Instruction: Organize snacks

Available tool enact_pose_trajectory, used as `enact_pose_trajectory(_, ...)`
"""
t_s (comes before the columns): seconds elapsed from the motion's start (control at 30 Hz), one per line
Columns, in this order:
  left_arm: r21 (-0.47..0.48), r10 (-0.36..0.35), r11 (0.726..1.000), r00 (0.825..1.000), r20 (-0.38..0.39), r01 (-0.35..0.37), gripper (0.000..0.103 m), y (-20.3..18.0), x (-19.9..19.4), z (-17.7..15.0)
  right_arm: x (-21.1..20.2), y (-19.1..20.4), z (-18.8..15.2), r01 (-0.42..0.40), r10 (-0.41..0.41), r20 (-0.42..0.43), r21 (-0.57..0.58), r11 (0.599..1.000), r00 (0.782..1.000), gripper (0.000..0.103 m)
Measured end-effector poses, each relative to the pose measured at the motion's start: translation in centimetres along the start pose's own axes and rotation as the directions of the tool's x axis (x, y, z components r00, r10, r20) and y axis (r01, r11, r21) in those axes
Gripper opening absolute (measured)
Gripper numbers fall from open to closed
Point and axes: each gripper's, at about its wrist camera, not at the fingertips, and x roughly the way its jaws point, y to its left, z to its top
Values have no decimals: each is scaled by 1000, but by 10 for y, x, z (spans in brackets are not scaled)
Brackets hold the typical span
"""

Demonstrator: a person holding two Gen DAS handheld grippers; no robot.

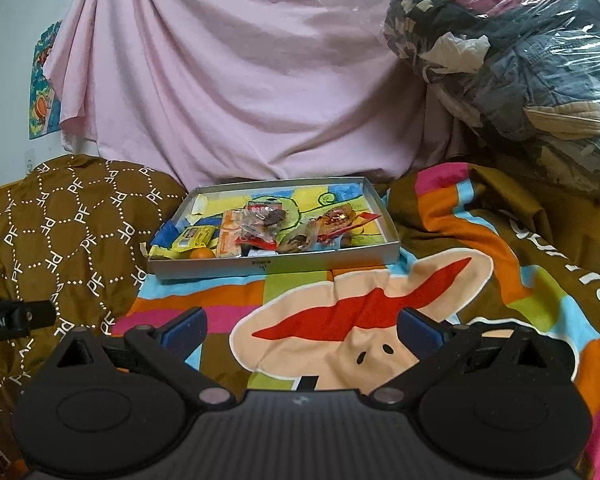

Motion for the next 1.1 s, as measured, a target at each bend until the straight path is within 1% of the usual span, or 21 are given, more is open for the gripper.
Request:
enact_pose_trajectory(0.2, 12, -8, 1000, 1000, -2, 8, 102, 0, -5, -9, 0, 0, -5, 2, -2, -12, -3, 1000, 1000, 103)
enact_pose_trajectory(0.53, 19, -1, 1000, 1000, -2, 1, 102, 0, -5, -9, 7, 6, -8, -17, 16, -42, -23, 1000, 999, 103)
enact_pose_trajectory(1.1, 8, 8, 1000, 1000, -5, -8, 102, 1, -5, -8, 7, 8, -9, -21, 19, -43, -29, 999, 999, 103)
